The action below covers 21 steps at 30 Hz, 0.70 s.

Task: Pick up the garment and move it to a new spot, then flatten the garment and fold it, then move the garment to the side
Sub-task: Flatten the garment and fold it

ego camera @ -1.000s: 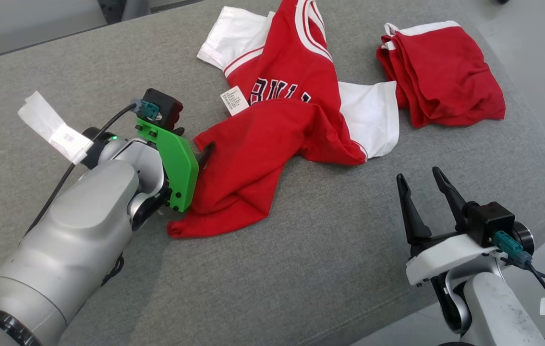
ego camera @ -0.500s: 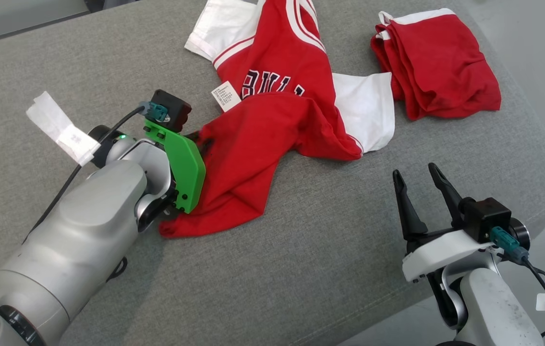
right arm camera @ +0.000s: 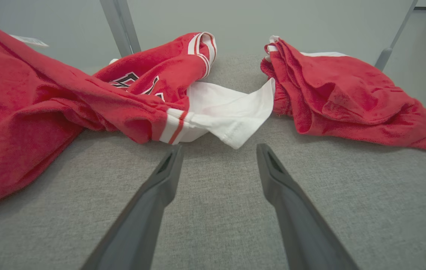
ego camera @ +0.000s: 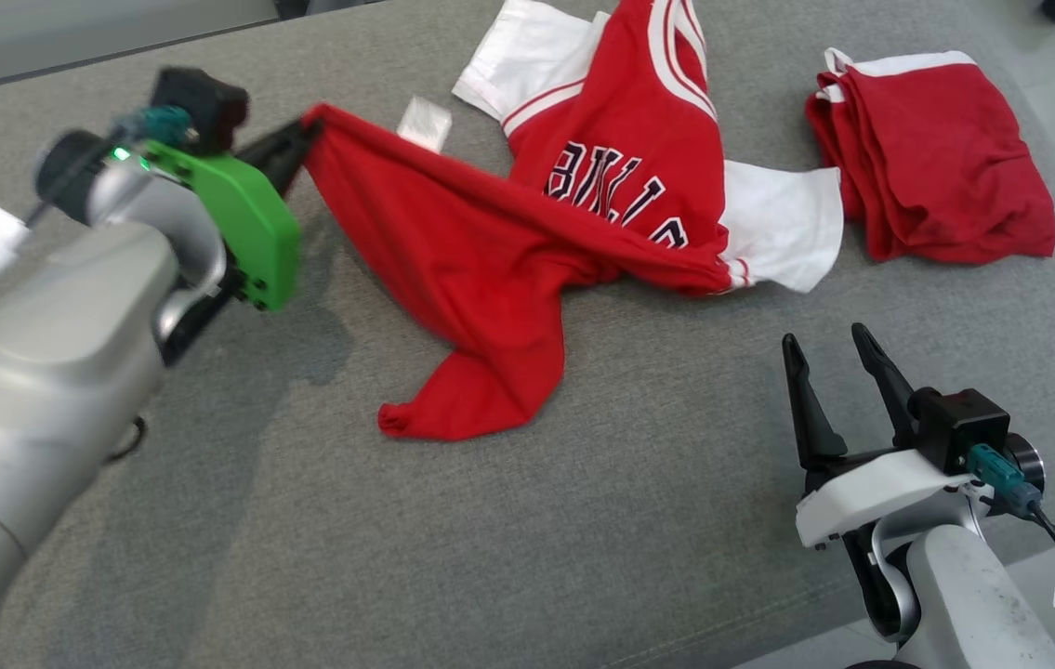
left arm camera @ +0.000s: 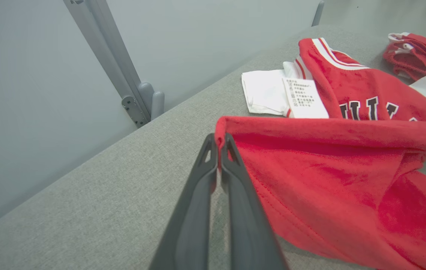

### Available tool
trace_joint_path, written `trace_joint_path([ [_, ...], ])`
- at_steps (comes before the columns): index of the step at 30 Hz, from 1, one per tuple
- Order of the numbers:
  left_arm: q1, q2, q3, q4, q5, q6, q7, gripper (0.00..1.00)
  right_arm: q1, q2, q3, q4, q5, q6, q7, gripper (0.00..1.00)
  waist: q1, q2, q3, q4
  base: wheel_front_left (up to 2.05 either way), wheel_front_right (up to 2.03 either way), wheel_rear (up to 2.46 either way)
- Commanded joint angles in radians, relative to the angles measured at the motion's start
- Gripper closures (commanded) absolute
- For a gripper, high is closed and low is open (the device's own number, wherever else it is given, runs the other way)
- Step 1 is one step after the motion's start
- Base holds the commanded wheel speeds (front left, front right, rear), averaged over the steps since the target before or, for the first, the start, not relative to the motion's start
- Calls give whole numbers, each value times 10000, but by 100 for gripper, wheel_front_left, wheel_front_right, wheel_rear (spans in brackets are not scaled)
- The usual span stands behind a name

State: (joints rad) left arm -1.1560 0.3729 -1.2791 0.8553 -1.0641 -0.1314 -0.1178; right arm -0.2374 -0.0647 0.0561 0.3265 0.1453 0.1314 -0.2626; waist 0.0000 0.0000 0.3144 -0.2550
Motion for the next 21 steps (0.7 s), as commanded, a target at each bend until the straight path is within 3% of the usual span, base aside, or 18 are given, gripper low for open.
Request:
trace_joint_path([
  [1,-541,412,20,43,28,21,-216,100,67,-16,-3,22,20,-16,-27,0,0,0,-159,404,0,0,0],
  [9,-2302,1713,-4,-44,915,21,-632,100,160,23,85,219,155,-16,-27,0,0,0,-239,744,0,0,0],
  [14,-3592,1929,9,-32,2024,31,-1217,100,91,42,117,383,243,-16,-27,0,0,0,-293,686,0,0,0],
  [17,-4163,1899,310,-166,2539,304,-1440,100,139,55,30,470,281,-16,-27,0,0,0,-402,672,0,0,0],
  [21,-3412,2077,748,-583,2925,401,-1472,100,356,82,-136,572,270,-16,-27,0,0,0,-658,816,0,0,0],
])
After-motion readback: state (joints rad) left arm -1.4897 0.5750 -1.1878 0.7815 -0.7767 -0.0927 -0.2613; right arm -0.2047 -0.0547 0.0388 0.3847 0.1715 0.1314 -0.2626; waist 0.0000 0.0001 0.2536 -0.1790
